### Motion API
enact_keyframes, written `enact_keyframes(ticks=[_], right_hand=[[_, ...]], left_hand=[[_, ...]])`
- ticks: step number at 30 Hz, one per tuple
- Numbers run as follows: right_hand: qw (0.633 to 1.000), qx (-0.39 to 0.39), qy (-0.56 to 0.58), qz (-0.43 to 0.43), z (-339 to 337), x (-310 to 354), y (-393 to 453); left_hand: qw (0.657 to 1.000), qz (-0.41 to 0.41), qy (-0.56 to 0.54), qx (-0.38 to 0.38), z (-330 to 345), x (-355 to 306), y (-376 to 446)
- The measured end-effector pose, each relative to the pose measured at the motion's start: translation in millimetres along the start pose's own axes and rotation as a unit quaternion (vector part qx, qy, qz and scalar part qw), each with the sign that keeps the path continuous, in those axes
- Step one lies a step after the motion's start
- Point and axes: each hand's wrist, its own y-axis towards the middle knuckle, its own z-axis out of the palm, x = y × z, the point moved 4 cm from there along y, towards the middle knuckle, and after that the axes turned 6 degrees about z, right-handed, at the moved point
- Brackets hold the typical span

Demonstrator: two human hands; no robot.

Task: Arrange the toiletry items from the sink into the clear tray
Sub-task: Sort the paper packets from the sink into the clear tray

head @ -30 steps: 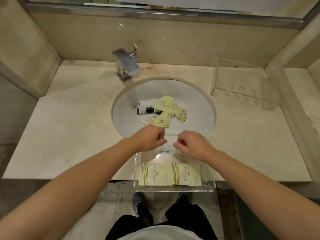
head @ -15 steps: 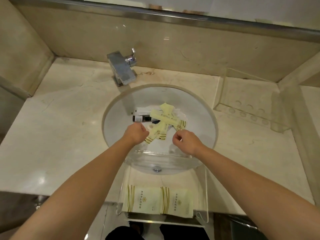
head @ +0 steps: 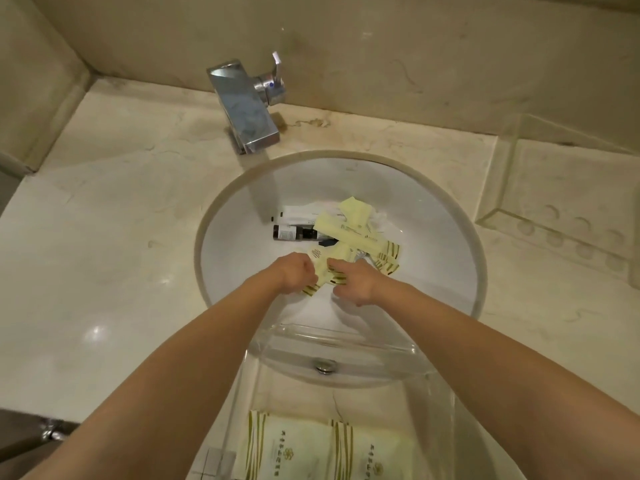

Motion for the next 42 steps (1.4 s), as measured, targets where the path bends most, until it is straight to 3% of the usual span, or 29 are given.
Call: enact_keyframes(ticks=[4,7,11,17,24,31,37,42], right_hand=[[0.993,-0.034,0.114,-0.005,-2,12,9],[0.961,-0.025,0.274,0.016,-2,18,6],[0.922,-0.024,0.385,0.04,-4,17,-1],[0.898,-0.049,0.434,0.058,-10,17,-12],[0.854,-0.011,0.52,-0.029,-16,35,-47],[0.829,-0.028,0.55,-0.099,-20,45,-93],[0.788,-0.06,0.608,-0.079,-18,46,-128],[0.786,-0.131,0.6,-0.064,-17,39,-151]], left_hand=[[1.0,-0.002,-0.031,0.0,4,5,7],[1.0,0.017,-0.009,0.02,10,3,7],[0.999,0.046,-0.017,0.021,11,1,2],[0.991,0.116,-0.063,0.029,2,-20,-19],[0.977,0.139,-0.152,0.044,-11,-29,-56],[0.967,0.145,-0.211,0.012,-35,-28,-93],[0.962,0.147,-0.225,-0.042,-49,-27,-124],[0.96,0.147,-0.234,-0.045,-50,-27,-145]])
